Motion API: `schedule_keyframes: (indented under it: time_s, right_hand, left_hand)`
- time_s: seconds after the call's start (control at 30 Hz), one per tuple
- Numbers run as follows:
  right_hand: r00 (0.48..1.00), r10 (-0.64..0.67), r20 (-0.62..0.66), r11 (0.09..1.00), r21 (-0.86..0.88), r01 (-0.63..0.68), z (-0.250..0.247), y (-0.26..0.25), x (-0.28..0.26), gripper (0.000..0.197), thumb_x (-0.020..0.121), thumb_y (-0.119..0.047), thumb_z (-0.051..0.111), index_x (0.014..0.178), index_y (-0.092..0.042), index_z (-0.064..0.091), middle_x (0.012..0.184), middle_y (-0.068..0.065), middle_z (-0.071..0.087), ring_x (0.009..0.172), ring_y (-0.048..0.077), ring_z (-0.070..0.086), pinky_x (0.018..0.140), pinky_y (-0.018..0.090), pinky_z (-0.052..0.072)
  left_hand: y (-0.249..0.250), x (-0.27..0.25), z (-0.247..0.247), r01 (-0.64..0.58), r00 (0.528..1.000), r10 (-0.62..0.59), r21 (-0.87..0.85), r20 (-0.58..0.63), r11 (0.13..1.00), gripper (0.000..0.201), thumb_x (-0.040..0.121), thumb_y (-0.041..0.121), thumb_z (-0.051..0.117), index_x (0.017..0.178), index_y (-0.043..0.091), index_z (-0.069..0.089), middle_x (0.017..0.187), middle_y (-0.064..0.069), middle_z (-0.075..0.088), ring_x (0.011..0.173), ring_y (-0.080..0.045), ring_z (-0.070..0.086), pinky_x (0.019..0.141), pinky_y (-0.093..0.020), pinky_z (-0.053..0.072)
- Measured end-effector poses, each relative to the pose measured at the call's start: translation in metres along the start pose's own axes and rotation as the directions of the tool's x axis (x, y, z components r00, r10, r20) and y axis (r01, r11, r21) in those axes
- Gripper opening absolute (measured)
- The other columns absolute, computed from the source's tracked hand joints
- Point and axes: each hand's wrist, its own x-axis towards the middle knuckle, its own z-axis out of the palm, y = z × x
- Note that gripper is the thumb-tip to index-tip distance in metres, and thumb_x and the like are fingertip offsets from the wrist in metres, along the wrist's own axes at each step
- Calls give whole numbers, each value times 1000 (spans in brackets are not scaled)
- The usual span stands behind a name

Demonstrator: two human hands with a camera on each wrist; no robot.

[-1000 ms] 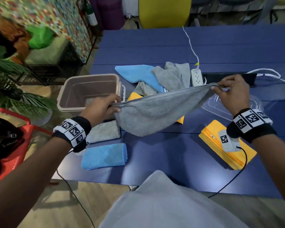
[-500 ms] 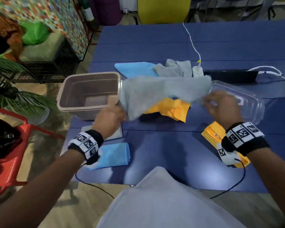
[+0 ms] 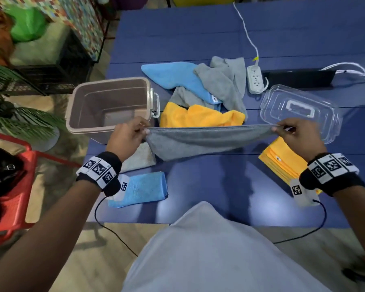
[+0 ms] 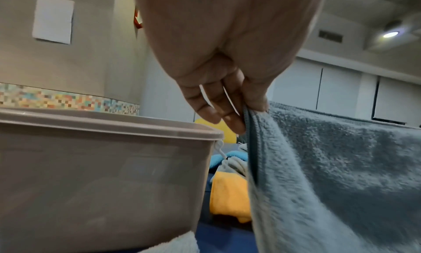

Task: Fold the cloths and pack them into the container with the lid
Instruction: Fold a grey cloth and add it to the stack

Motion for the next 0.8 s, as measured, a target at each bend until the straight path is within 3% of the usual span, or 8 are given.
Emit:
schedule_keyframes:
  time_s: [0.13, 0.2, 0.27, 0.33, 0.4, 0.5, 0.6, 0.8]
  right_hand:
    - [993, -21, -113, 995, 90, 32, -9, -4, 2, 18, 87, -18, 69, 100, -5, 73, 97, 12, 69, 82, 17, 56, 68, 7, 39]
    - [983, -52, -173, 991, 114, 73, -11, -4, -5, 17, 88, -17, 68, 100, -6, 73, 97, 6, 68, 85, 15, 56, 73, 6, 39]
    - [972, -79, -219, 990, 97, 102, -6, 0, -21, 16, 88, -15, 68, 99, -5, 73, 97, 4, 66, 89, 17, 57, 80, 8, 39]
    - [959, -178, -219, 984, -20, 178, 11, 9, -45, 12, 86, -11, 68, 94, -4, 74, 96, 9, 68, 92, 20, 57, 84, 18, 41]
    - [962, -266, -69, 962, -89, 259, 36, 22, -77, 7, 83, -2, 68, 86, -3, 75, 92, 14, 70, 88, 21, 55, 83, 32, 46]
    - [917, -315, 243, 914, -184, 363, 78, 58, -123, 15, 69, 8, 79, 74, -5, 74, 85, 10, 71, 74, 30, 64, 64, 39, 56]
    - [878, -240, 415, 894, -259, 367, 102, 89, -149, 18, 64, 7, 79, 68, -9, 72, 82, 10, 68, 71, 33, 63, 55, 40, 55]
    - [848, -249, 468, 841, -330, 429, 84, 104, -150, 24, 57, 7, 82, 71, -11, 76, 81, 4, 69, 66, 30, 63, 54, 36, 55]
  left_hand:
    - [18, 2, -5, -80, 977, 80, 9, -196, 997, 1, 88, 16, 67, 90, 16, 67, 87, 7, 67, 83, -10, 62, 78, -26, 51]
    - [24, -3, -5, -144, 948, 148, 34, -282, 989, 3, 87, 13, 69, 90, 13, 67, 95, 8, 64, 84, -3, 54, 78, -13, 43]
    - [23, -15, 4, -178, 938, 186, 55, -293, 982, 5, 87, 11, 68, 88, 12, 64, 98, 5, 60, 84, -6, 51, 74, -15, 40]
    - [13, -41, 30, -187, 968, 195, 63, -159, 980, 5, 88, 9, 64, 86, 12, 60, 98, 3, 54, 81, -12, 50, 71, -24, 41]
    - [-8, -75, 69, -156, 983, 146, 86, 112, 984, 4, 89, 12, 59, 86, 14, 58, 102, 2, 48, 80, -19, 54, 71, -33, 47]
    - [-38, -120, 124, -239, 904, 139, 207, 405, 949, 3, 87, 14, 55, 86, 15, 58, 105, 3, 42, 72, -28, 59, 59, -41, 53]
    - [-44, -137, 146, -372, 827, 150, 328, 542, 868, 25, 65, 7, 81, 73, 15, 58, 96, 1, 43, 61, -25, 58, 37, -27, 40]
    - [-42, -144, 137, -436, 813, 159, 405, 560, 803, 36, 49, 9, 90, 75, 15, 66, 86, -2, 61, 58, -19, 60, 36, -22, 32]
